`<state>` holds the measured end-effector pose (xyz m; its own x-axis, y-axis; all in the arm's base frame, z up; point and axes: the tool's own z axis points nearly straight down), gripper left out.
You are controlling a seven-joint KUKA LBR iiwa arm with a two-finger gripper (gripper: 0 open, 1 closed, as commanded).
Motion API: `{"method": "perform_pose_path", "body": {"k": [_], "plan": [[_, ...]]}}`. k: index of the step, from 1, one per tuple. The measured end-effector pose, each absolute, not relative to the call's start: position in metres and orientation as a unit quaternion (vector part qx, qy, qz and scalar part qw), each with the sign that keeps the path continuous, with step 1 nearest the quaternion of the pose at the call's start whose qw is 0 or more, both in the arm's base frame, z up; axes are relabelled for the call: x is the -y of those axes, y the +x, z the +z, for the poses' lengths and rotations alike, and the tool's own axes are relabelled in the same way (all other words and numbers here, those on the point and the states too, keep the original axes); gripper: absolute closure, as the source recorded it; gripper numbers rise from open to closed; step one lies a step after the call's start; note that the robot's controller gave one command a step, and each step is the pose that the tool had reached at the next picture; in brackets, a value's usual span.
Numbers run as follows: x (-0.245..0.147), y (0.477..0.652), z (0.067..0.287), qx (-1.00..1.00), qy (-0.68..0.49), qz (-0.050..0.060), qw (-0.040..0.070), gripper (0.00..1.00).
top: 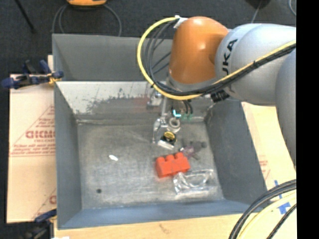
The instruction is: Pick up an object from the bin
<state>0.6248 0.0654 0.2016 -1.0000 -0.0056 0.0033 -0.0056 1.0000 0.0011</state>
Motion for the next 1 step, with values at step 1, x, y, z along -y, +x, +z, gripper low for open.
{"method": "perform_pose_path", "body": {"k": [1], "plan": [[0.0159,0.5800,0.1164,0.986,0.168,0.001,0.001,0.00]]}}
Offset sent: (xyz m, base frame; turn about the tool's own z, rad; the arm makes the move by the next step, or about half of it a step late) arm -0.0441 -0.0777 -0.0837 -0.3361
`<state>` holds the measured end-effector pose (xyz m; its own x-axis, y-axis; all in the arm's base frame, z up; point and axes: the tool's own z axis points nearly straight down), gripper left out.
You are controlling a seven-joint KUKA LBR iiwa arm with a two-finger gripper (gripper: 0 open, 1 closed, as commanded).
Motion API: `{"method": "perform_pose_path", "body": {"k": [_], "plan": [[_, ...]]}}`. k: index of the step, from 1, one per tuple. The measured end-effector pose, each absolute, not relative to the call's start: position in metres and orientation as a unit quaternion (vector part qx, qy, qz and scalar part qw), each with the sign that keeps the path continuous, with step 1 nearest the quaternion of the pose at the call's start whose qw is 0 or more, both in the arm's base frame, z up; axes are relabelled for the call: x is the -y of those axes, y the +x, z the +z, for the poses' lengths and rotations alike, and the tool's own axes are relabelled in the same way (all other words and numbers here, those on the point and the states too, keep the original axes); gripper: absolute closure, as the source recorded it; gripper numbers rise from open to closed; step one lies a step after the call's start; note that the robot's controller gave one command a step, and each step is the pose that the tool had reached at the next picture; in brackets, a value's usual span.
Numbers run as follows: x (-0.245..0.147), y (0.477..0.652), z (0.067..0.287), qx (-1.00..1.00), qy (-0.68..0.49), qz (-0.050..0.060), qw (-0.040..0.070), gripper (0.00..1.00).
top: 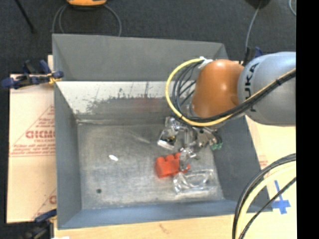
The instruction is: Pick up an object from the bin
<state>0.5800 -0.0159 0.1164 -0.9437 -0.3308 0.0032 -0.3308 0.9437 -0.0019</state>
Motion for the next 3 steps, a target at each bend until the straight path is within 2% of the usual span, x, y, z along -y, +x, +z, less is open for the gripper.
{"method": "perform_pose_path", "body": {"k": [1,2,3], "plan": [[0.012,0.562,0.075,0.996,0.089,0.000,-0.006,0.00],[0.012,0.564,0.077,0.996,0.088,0.000,-0.010,1.00],[0.049,0.583,0.196,0.966,0.257,0.002,-0.005,1.00]]}}
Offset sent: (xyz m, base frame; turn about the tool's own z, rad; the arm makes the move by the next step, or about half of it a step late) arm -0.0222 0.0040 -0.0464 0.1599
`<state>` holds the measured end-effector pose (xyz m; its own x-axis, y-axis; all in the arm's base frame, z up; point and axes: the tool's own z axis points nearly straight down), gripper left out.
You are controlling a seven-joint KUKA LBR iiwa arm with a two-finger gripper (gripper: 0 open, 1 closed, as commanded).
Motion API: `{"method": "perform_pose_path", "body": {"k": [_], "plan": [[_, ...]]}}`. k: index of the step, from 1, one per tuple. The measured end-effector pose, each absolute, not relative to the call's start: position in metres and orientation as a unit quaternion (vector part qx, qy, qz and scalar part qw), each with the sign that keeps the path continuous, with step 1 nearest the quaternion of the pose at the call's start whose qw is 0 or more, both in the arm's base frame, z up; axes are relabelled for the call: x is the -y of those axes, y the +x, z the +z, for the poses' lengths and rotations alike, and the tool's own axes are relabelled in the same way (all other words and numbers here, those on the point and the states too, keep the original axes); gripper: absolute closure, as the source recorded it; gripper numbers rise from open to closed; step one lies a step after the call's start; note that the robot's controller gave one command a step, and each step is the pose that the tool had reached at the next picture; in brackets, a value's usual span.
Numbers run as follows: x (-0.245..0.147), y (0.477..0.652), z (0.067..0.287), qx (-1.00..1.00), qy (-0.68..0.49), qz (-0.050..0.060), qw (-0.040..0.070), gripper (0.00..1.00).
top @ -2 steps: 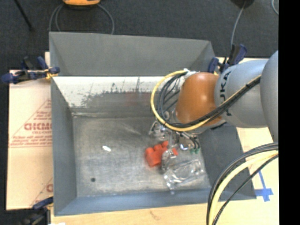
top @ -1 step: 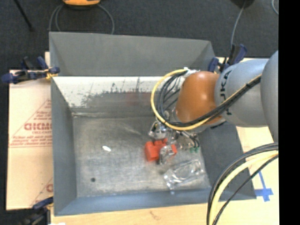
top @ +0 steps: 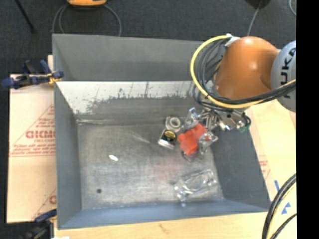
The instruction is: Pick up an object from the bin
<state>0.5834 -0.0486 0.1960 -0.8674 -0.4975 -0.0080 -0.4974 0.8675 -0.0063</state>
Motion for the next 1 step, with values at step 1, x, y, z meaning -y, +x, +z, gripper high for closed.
{"method": "perform_pose_path", "body": {"k": [1], "plan": [[0.0091,0.4946,0.2527,-0.928,-0.372,0.000,0.001,1.00]]}}
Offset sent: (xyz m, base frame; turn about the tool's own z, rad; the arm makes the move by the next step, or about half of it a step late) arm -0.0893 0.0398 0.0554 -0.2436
